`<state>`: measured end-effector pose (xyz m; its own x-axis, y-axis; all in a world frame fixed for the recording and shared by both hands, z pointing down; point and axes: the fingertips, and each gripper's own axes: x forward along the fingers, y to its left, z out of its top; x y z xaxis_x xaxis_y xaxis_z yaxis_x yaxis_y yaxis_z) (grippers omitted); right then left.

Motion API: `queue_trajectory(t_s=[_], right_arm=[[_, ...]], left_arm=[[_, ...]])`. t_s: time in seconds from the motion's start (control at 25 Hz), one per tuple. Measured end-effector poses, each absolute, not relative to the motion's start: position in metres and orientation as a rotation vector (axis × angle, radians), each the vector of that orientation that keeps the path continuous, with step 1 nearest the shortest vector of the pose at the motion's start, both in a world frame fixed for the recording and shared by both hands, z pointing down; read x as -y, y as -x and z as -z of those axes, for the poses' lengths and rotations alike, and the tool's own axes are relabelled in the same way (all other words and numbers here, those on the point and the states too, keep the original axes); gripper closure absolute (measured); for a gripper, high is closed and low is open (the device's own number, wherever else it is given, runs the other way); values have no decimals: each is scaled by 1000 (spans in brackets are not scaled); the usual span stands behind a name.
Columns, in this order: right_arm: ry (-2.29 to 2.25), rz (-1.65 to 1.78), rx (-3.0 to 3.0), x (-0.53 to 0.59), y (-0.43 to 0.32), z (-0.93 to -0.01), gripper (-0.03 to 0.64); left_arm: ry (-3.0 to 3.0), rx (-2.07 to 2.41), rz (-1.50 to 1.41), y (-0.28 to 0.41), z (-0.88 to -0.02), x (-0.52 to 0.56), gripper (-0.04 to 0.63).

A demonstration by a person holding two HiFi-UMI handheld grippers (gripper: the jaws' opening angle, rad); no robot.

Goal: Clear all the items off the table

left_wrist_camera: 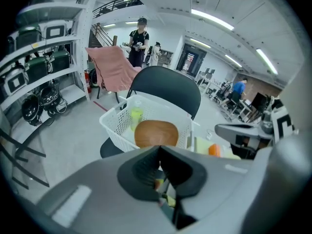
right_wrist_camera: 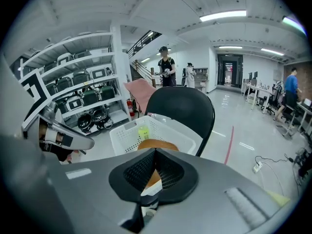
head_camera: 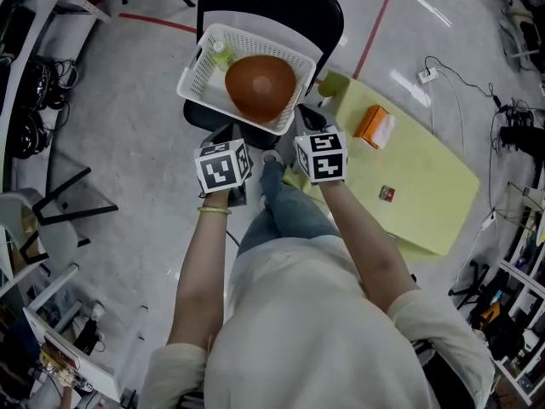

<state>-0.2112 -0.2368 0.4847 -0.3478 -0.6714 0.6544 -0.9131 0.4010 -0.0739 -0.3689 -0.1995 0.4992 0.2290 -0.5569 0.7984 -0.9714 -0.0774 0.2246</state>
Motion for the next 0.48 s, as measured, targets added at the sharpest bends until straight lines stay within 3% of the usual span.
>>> queue_trajectory(t_s=[0.48], right_arm=[[-1413, -592, 2123, 169, 197, -467, 617]], left_arm=[[-1805, 1393, -669, 351, -480, 146, 586]])
